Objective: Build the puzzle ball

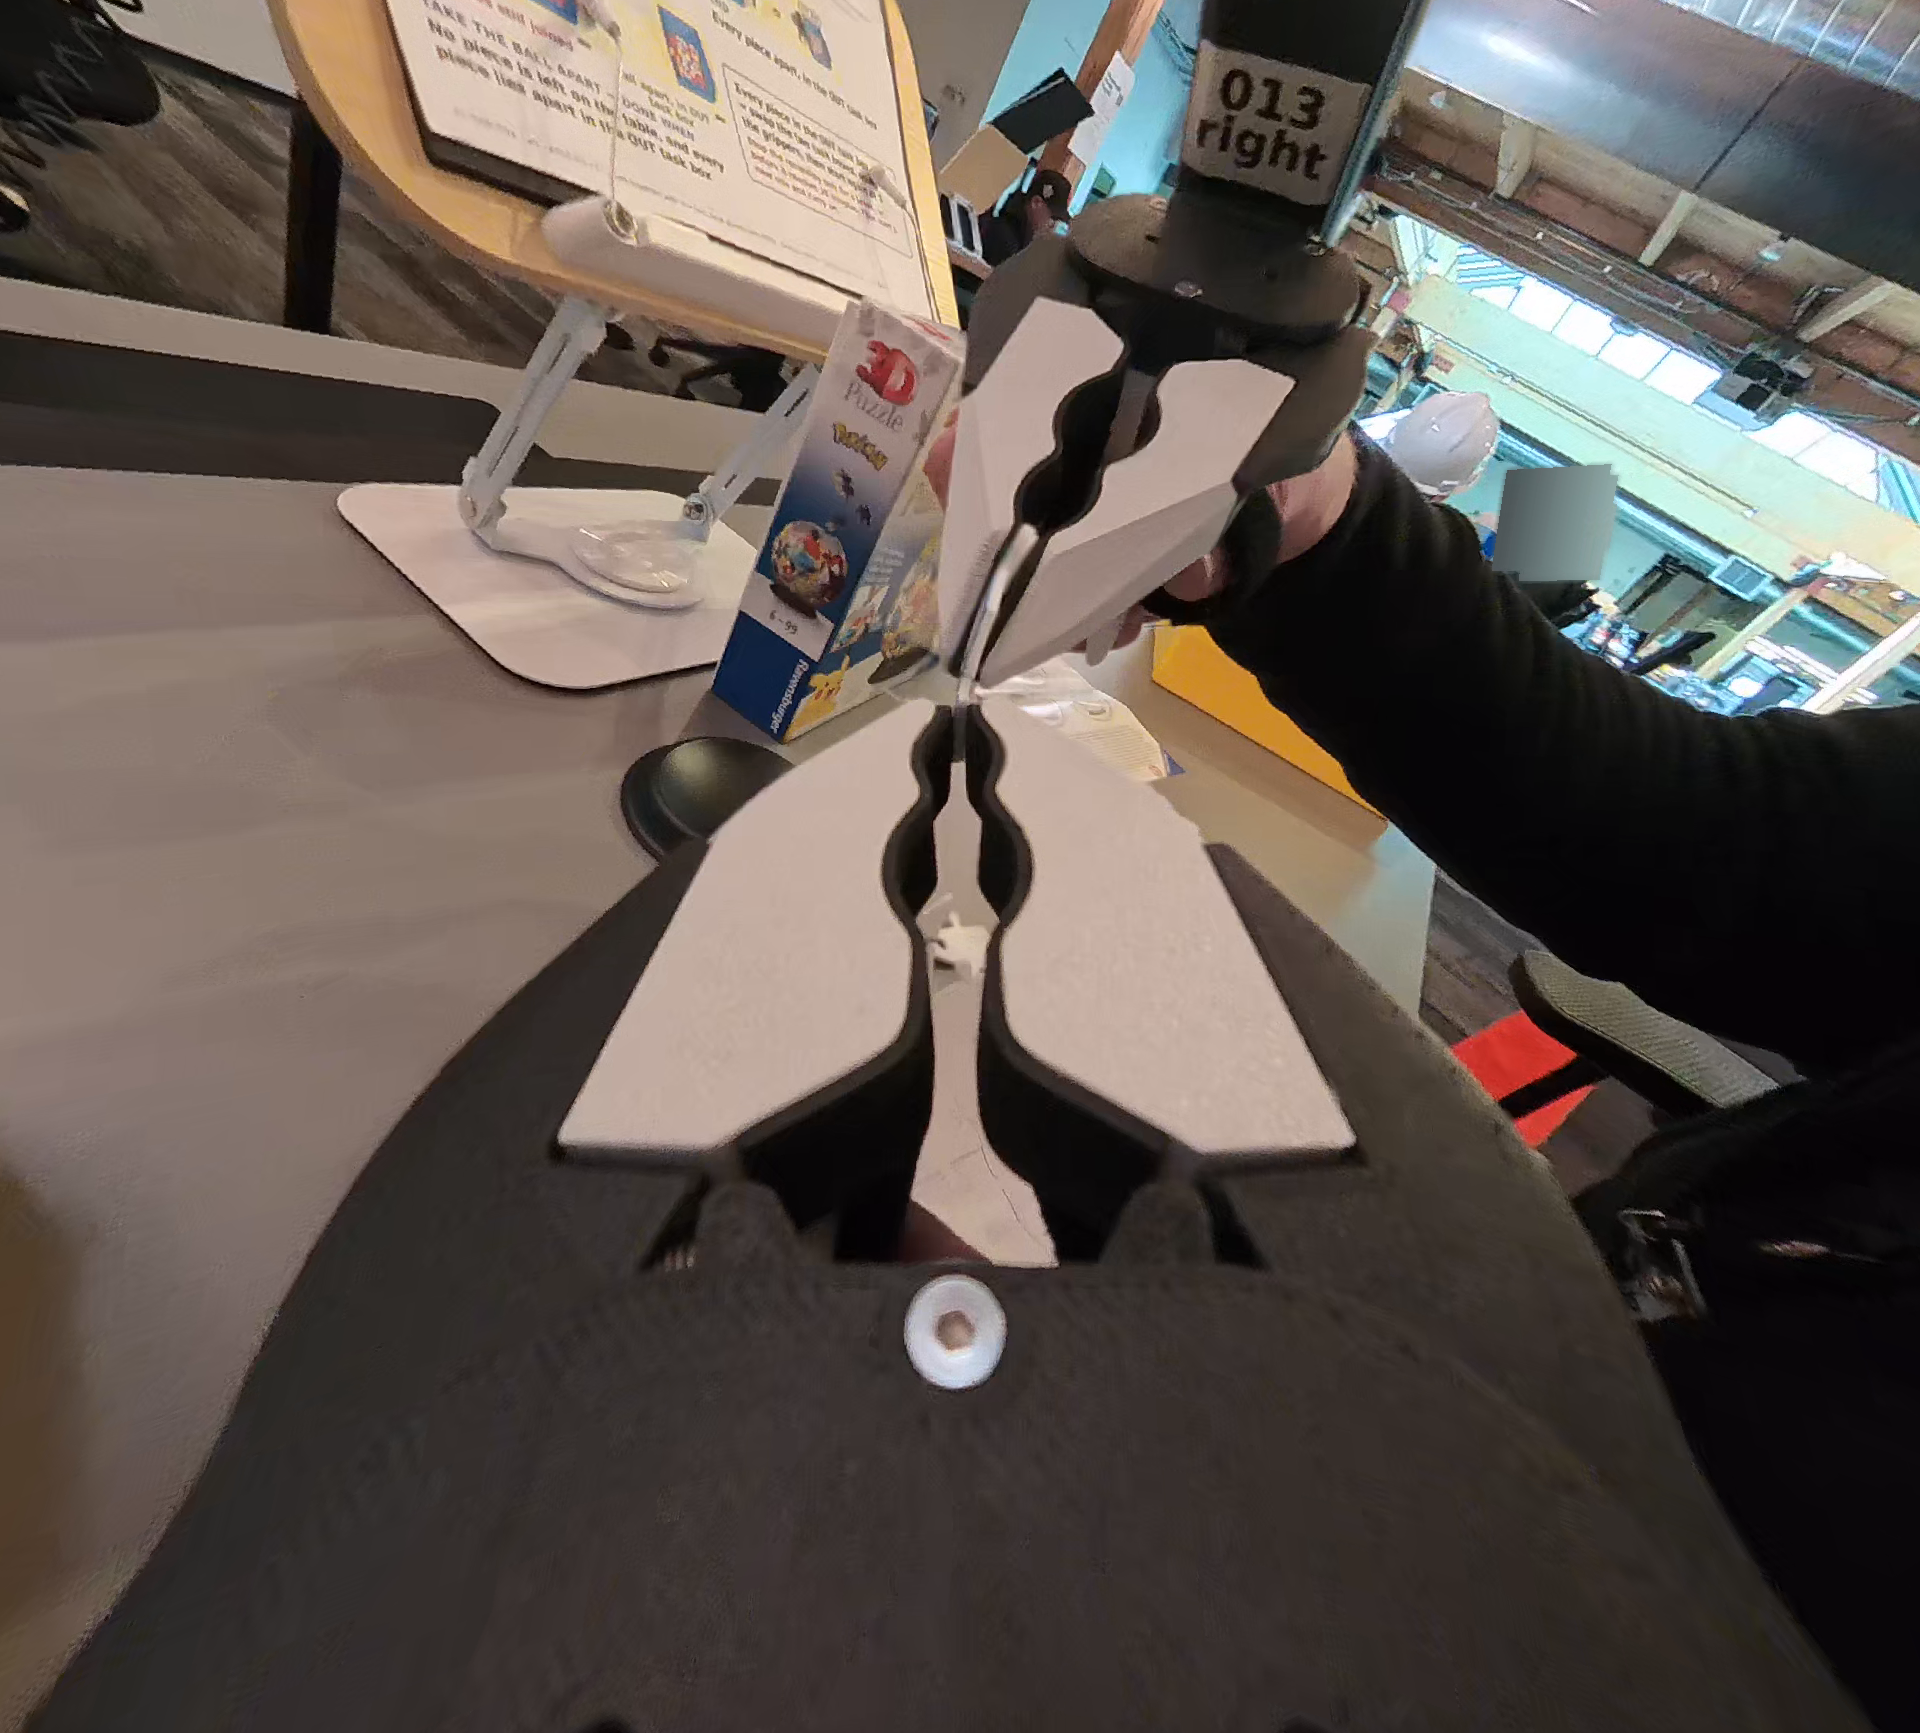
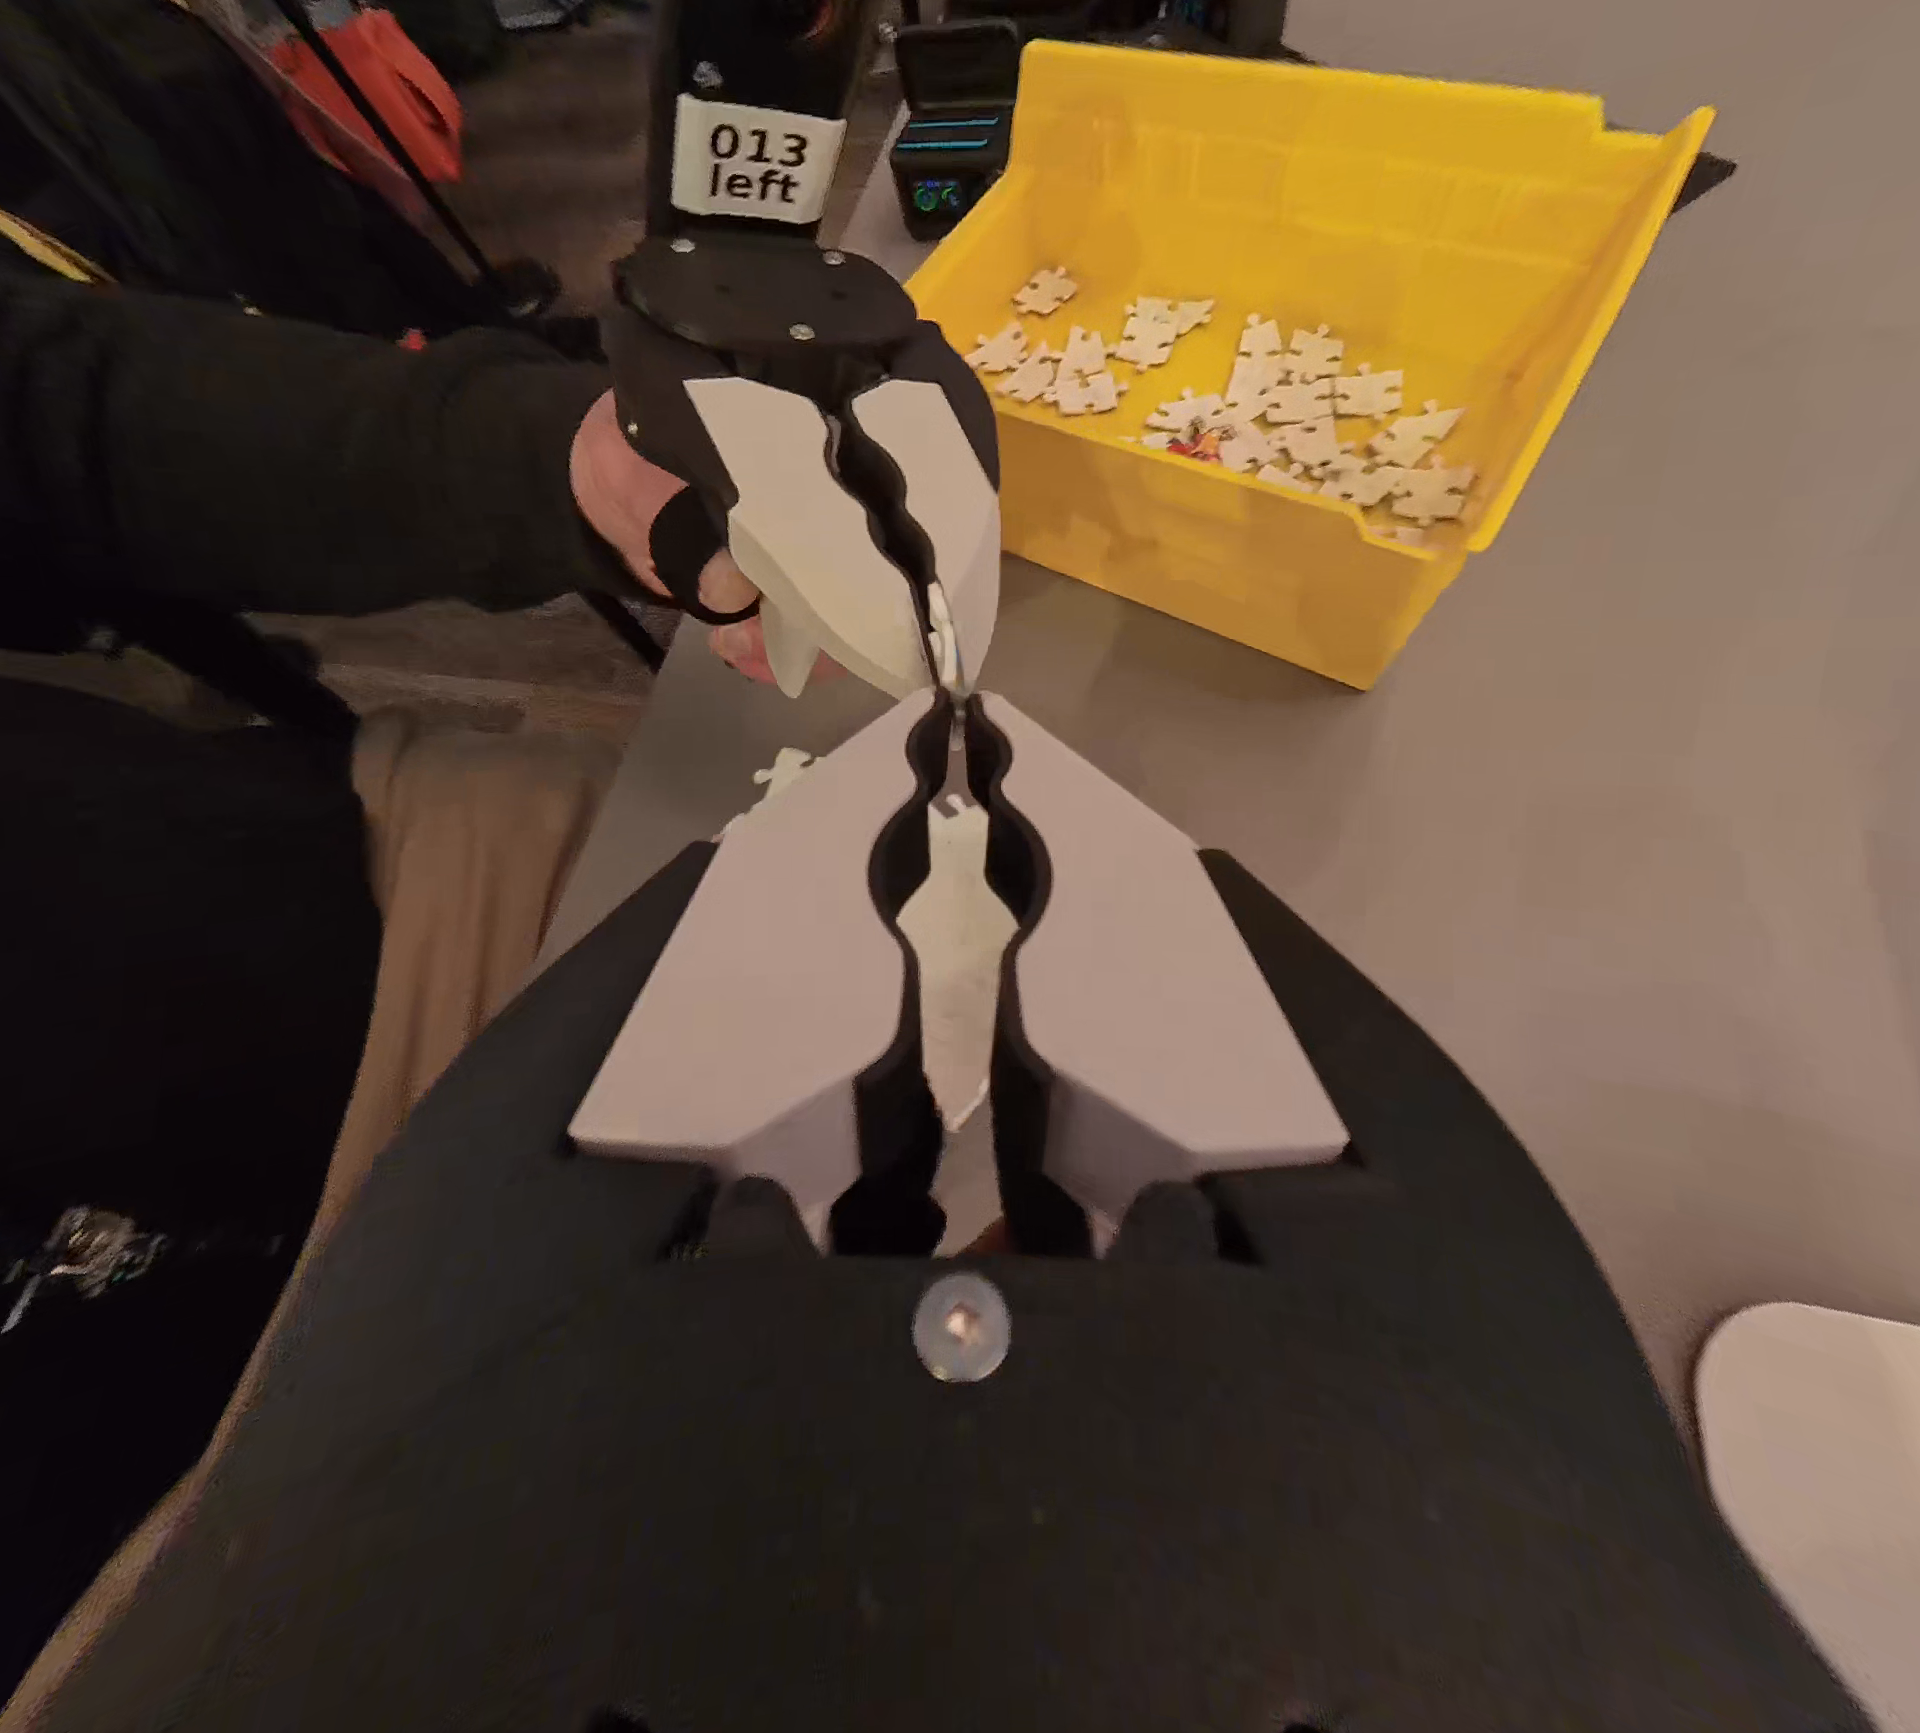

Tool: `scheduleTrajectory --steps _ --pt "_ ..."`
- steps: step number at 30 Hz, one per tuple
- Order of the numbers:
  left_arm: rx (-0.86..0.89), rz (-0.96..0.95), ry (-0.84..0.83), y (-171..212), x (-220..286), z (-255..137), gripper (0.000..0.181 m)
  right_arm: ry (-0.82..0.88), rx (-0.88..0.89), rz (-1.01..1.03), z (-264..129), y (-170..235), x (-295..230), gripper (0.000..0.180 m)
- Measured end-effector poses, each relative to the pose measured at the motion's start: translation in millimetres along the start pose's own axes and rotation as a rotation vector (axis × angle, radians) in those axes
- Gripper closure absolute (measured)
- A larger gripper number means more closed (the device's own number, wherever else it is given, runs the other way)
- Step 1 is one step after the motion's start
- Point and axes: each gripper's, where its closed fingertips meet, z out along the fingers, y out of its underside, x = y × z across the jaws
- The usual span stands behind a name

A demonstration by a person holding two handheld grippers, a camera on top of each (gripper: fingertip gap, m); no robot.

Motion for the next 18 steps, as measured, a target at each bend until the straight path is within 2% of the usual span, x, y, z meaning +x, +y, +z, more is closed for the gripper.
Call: scheduleTrajectory --steps 2,4,7,11,14,18 --pt "-0.049 -0.01 -0.008 7 -3 0 0.178 0.004 -0.041 -0.011 1 7 2 0.18" --pt "-0.129 0.023 -0.077 17 -16 -2 0.153 0.021 -0.132 -0.032 2 19 6 0.18" --pt "-0.318 0.082 -0.132 43 -29 -9 0.144 0.051 -0.387 -0.132 7 50 12 0.18" --pt "-0.481 0.126 -0.183 66 -41 -11 0.144 0.014 -0.573 -0.205 20 70 10 0.18" --pt "-0.612 0.141 -0.178 86 -45 -10 0.144 -0.015 -0.648 -0.241 27 76 11 0.18" --pt "-0.703 0.142 -0.153 104 -46 -6 0.147 -0.036 -0.718 -0.26 31 82 13 0.18"
